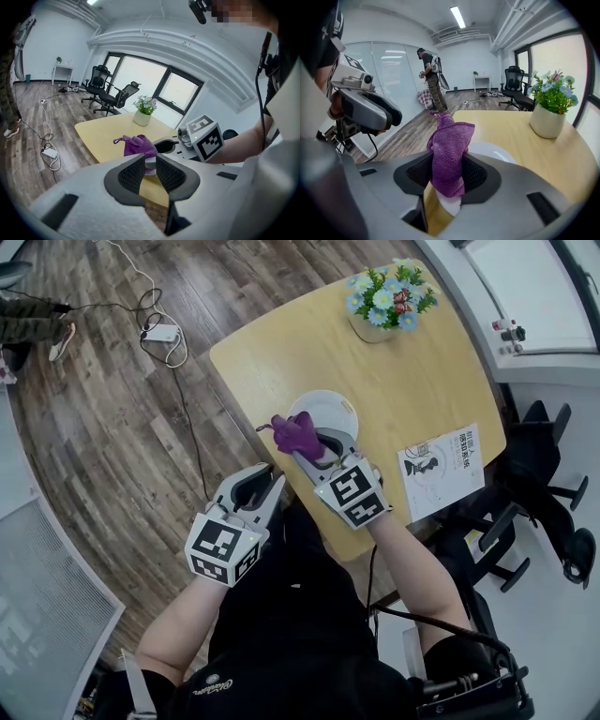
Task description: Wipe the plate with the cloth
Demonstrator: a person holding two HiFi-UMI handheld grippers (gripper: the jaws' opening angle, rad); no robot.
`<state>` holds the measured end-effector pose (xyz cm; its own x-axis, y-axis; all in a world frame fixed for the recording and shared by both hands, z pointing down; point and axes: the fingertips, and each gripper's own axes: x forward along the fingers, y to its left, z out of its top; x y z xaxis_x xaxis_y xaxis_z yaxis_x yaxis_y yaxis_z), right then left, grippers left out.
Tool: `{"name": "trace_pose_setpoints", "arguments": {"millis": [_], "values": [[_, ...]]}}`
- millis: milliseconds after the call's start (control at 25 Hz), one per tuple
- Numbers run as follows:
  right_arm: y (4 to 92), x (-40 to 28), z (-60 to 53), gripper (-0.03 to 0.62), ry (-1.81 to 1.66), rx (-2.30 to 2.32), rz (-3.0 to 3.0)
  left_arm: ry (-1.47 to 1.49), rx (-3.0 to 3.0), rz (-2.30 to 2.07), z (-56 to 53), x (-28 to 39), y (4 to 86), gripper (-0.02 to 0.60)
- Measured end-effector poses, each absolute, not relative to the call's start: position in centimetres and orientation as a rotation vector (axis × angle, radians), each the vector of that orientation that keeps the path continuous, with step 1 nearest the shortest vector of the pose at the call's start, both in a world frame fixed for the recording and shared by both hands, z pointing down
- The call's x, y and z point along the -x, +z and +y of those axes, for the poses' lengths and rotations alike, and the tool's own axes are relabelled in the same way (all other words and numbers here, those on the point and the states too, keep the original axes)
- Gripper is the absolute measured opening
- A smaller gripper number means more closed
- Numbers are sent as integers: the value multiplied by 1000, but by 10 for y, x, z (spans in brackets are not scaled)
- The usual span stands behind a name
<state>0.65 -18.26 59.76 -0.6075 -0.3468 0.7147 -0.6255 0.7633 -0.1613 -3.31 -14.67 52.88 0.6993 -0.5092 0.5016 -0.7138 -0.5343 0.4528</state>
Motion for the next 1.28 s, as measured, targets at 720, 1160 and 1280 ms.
{"name": "trace_pose_setpoints", "arguments": {"millis": [720,1160,1280], "values": [[596,-103,-248,158,473,-1061,-2118,407,-2238,-903,-140,29,533,77],[597,-18,-173,158,558,-786,-2266,409,-2236,-899,-139,27,533,77],[600,-20,-174,158,555,-792,-2260,410,-2238,-891,-138,25,534,77]]}}
